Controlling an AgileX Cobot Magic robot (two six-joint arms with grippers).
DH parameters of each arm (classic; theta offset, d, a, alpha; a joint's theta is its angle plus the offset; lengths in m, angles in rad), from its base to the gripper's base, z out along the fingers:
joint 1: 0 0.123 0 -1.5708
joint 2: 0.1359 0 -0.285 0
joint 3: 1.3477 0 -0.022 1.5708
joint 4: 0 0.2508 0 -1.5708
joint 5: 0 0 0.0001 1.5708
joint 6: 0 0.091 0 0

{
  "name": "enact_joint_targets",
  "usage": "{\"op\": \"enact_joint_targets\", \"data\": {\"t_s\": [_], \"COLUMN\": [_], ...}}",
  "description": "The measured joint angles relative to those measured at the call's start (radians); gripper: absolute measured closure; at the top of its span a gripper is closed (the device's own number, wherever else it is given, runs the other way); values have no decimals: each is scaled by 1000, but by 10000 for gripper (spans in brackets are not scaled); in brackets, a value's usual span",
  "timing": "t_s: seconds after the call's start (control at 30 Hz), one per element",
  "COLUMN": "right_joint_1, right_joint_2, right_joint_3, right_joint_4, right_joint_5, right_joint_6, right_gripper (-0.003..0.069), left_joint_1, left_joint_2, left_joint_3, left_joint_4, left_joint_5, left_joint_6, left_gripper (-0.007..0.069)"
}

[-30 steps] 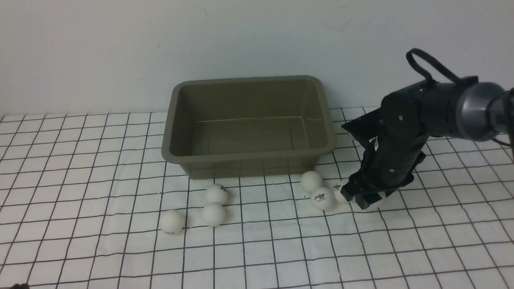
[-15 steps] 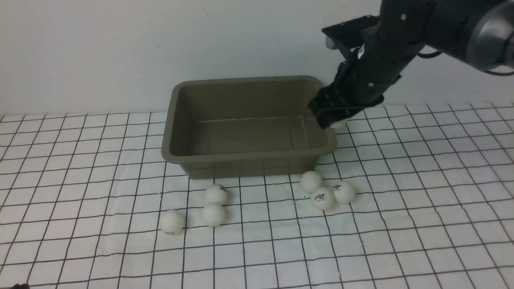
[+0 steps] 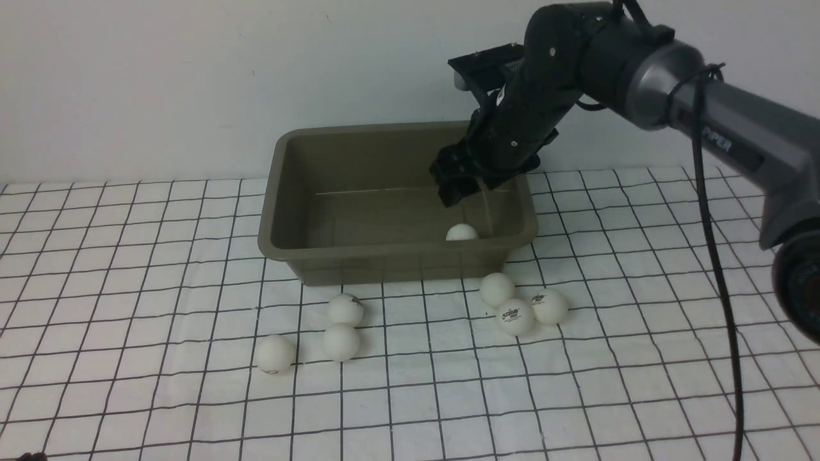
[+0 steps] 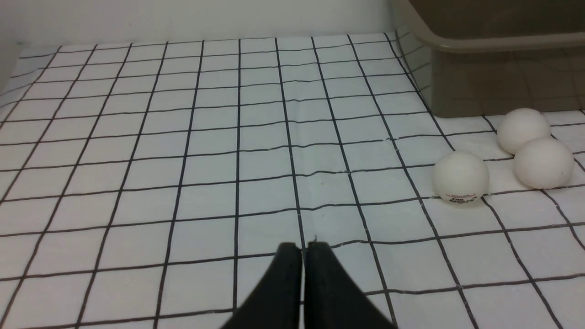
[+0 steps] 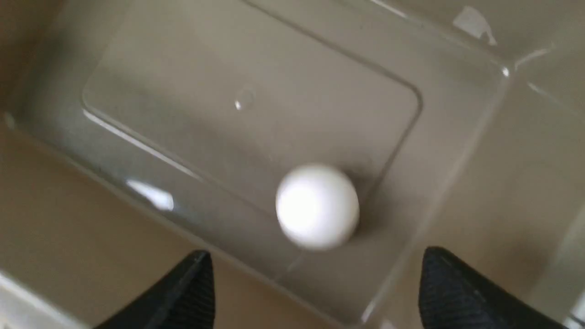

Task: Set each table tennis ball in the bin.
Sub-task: Use the right arm to put the table tennis ball into the box, then use the right arm to clamp the table tennis ball closest to it

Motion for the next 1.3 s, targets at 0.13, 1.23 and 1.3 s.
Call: {"op": "enact_joint_targets", "data": {"t_s": [0.13,1.23,1.3], "right_joint_1": [0,-38,-38], "right_joint_2": [-21,-290,-264], "right_joint_3": [-62,726,726], "right_joint_4": [-73,-144,-144], "right_joint_5": [71,-316,-329], "right_joint_6": [2,152,155], "right_gripper": [107,105,105], "left_joint_1": [0,0,0], "left_joint_2": [0,0,0], "left_joint_3": [0,0,0], "left_joint_4": [0,0,0], "left_joint_5": [0,0,0], "left_joint_6": [0,0,0], "left_gripper": [629,629,629]}}
